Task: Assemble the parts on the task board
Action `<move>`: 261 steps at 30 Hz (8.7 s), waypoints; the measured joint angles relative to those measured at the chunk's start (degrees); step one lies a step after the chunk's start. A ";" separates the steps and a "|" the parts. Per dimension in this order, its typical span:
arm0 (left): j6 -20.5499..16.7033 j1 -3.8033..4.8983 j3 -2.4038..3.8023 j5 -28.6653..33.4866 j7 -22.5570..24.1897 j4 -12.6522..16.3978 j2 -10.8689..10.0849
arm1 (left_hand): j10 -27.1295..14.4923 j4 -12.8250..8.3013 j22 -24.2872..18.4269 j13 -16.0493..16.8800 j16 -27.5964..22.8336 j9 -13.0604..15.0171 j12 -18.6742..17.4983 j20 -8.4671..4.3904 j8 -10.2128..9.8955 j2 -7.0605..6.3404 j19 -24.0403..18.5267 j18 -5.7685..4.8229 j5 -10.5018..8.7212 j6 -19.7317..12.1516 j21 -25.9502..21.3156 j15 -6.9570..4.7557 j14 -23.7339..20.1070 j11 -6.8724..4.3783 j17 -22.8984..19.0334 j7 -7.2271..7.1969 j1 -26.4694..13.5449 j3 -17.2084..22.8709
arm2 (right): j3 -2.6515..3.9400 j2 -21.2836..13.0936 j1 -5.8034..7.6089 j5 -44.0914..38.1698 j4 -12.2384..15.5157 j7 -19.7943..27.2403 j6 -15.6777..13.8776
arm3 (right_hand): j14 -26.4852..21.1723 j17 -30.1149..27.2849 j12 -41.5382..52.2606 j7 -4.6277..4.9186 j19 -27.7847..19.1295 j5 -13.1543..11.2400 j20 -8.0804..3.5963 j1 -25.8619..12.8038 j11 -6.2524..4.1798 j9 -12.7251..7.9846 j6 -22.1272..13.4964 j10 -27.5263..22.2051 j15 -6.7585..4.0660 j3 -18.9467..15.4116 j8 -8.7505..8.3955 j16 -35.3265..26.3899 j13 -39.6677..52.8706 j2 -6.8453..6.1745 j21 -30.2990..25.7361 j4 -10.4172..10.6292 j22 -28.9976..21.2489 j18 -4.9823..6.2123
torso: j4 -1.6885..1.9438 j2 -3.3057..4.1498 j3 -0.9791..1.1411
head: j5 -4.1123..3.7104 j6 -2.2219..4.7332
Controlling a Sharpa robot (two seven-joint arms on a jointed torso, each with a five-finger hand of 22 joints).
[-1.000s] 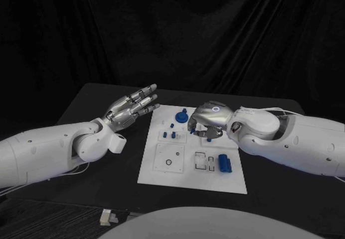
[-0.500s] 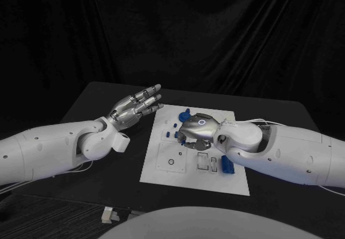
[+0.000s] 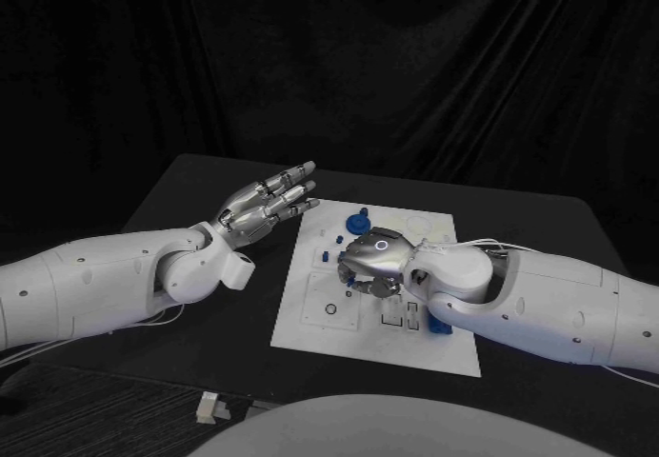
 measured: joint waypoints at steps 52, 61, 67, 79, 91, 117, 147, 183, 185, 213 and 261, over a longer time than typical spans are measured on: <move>1.04 -1.63 0.00 0.01 0.00 -1.08 0.36 | -0.21 0.00 -0.08 0.00 0.00 0.12 -0.01 0.00 0.00 0.68 0.00 0.01 0.61 0.82 0.00 0.00 0.00 0.21 0.00 0.82 0.20 0.00 | 0.19 1.08 -2.34 -1.19 -1.43 -0.71 0.33 | 0.00 -1.19 -0.01 0.22 0.00 -0.04 0.00 0.00 0.00 0.10 0.02 0.40 0.01 0.00 -0.40 -0.48 0.07 -0.02 -1.12 -0.32 0.03 0.00 | -0.02 -0.02 -0.01 | 0.63 0.00; 1.11 -1.67 0.00 0.01 0.00 -1.23 0.52 | -0.21 0.00 -0.15 -0.01 0.00 0.12 -0.02 0.00 0.00 0.67 0.00 0.00 0.60 0.82 0.00 0.20 -0.21 0.21 0.00 0.82 0.20 0.00 | 0.14 0.92 -2.41 -1.20 -1.14 -0.78 0.36 | 0.00 -1.35 -0.01 0.21 0.00 -0.05 0.00 0.00 0.01 0.17 0.02 0.40 0.01 0.00 -0.33 -0.48 0.13 -0.02 -1.12 -0.32 0.03 0.00 | -0.02 -0.02 -0.02 | 0.64 0.00; 1.14 -1.69 0.00 0.01 0.00 -1.32 0.57 | -0.21 0.00 -0.14 0.00 0.00 0.12 -0.02 0.00 0.00 0.67 0.00 0.00 0.60 0.61 0.00 0.20 -0.20 0.20 0.00 1.03 0.20 0.00 | 0.03 0.76 -2.57 -1.21 -1.03 -0.86 0.46 | 0.00 -1.47 0.06 0.21 0.00 -0.10 0.00 0.01 -0.10 0.18 0.02 0.51 0.00 -0.01 -0.22 -0.77 0.13 -0.02 -1.36 -0.32 0.02 0.01 | -0.02 -0.03 -0.02 | 0.60 0.00; 1.35 -1.74 0.00 0.01 0.01 -1.60 0.84 | -0.21 0.00 -0.27 0.00 0.00 0.11 -0.02 0.00 0.00 1.13 0.00 0.00 0.60 0.61 0.00 0.20 -0.20 0.20 0.00 1.03 0.20 0.00 | 0.04 0.53 -2.57 -1.23 -0.78 -1.13 0.43 | -0.21 -1.72 0.12 0.21 -0.07 -0.10 -0.07 -0.07 -0.20 0.18 0.01 0.60 0.21 -0.01 -0.22 -0.93 0.24 -0.10 -1.51 -0.32 0.01 0.00 | -0.02 -0.03 -0.02 | 0.46 0.00; 1.59 -1.77 0.00 0.01 0.01 -1.68 0.91 | -0.21 0.00 -0.27 0.00 0.00 0.10 -0.02 0.00 0.00 1.13 0.00 0.00 0.88 0.61 0.00 0.20 -0.20 0.20 0.00 1.03 0.20 0.00 | 0.02 0.64 -2.57 -0.72 -1.43 -1.77 1.07 | -1.36 -3.25 -0.99 0.82 -1.23 -0.09 0.22 -1.05 0.53 -1.45 -5.36 -0.76 0.33 0.60 -4.16 -2.04 0.07 -0.25 -4.08 -1.00 0.01 0.01 | -0.04 -0.03 -0.01 | 0.52 0.00; 1.95 -1.81 0.00 0.01 0.01 -2.00 1.05 | -0.43 -0.16 -0.40 -0.01 0.00 0.15 -0.02 0.00 0.00 1.36 0.00 0.00 0.88 1.02 0.00 0.20 -0.20 0.41 0.00 1.44 0.43 -0.16 | 0.01 0.72 -2.57 -0.37 -1.60 -2.24 1.80 | -1.75 -3.59 -1.77 -2.67 -1.84 -4.11 0.00 -3.87 0.94 -3.91 -12.26 -2.59 0.31 1.50 -5.94 -2.32 0.19 -0.94 -4.97 -0.21 0.00 0.00 | 0.00 -0.02 0.00 | 0.49 0.00; 2.21 -1.88 0.00 0.02 0.01 -2.17 1.28 | -0.63 -0.15 -0.45 -0.01 0.00 0.14 -0.02 0.00 0.00 2.27 0.00 0.00 1.11 0.82 0.00 0.57 -0.15 0.61 0.00 1.64 0.42 -0.16 | 0.01 0.80 -2.57 -0.32 -1.84 -2.33 -1.54 | -1.74 -3.00 -2.33 -1.73 -1.64 -7.57 0.63 -6.92 1.32 -4.28 -11.74 -3.84 0.72 0.48 -5.43 -1.99 0.16 0.51 -5.56 1.91 0.00 0.01 | -0.02 -0.02 -0.01 | 0.55 0.00; 2.43 -1.99 0.00 0.02 -0.03 -2.08 0.88 | -0.62 -0.15 -0.20 -0.01 0.00 0.12 -0.02 0.00 0.00 2.49 0.00 0.00 1.11 0.82 0.00 0.61 -0.20 0.61 0.00 1.63 0.65 -0.16 | 0.01 -13.07 7.79 14.73 5.57 -0.60 -7.68 | 5.01 16.10 -4.90 -3.41 4.43 -16.22 0.85 -17.60 2.57 -5.48 -12.17 -14.14 0.88 -21.05 -5.84 11.99 -0.47 -5.87 16.14 10.91 0.02 -1.82 | -0.01 -0.06 0.00 | 0.53 0.01; 2.43 -1.99 0.00 0.02 -0.03 -2.07 0.88 | -0.62 -0.15 -0.20 -0.01 0.00 0.12 -0.02 0.00 0.00 2.49 0.00 0.00 1.11 0.82 0.00 0.61 -0.20 0.61 0.00 1.63 0.65 -0.16 | 0.07 -14.19 9.09 15.64 5.95 -1.06 -7.28 | 4.91 16.03 -6.02 -4.47 4.52 -15.54 0.41 -16.06 2.20 -5.90 -13.23 -16.16 0.41 -21.18 -5.94 11.99 -0.69 -6.29 16.14 10.91 0.01 -1.82 | -0.01 -0.08 0.00 | 0.40 0.01; 2.41 -2.02 0.00 0.03 0.01 -2.01 1.07 | -0.41 -0.48 -0.21 -0.01 0.22 0.16 -0.02 0.00 0.00 2.78 0.00 0.00 2.26 1.02 0.00 0.61 -0.20 0.81 0.00 1.84 0.95 -0.16 | -0.02 -14.27 7.13 16.80 1.02 -3.77 4.24 | 4.91 11.94 -5.15 -4.39 4.19 -11.01 -0.51 -4.50 1.03 -7.11 -13.58 -16.59 -0.21 -17.07 -5.70 8.85 -0.46 -2.08 11.28 10.59 0.00 -1.77 | -0.01 0.04 0.00 | -0.34 0.01; 3.13 -3.29 0.00 0.03 -0.01 -2.48 1.37 | -0.24 -1.51 -0.47 0.10 0.22 0.14 0.70 0.00 0.00 3.27 0.00 0.00 4.38 1.02 0.00 0.61 -0.20 1.81 0.00 1.83 1.44 -0.23 | -0.07 -11.09 1.15 15.30 -3.88 -0.34 -2.31 | 3.67 10.28 -0.37 -0.23 2.55 -7.83 -0.09 5.51 1.21 -3.20 1.42 -0.39 0.01 -3.86 0.90 7.24 -0.66 1.94 9.25 4.20 0.02 -1.76 | -0.01 -0.03 0.00 | 0.08 0.00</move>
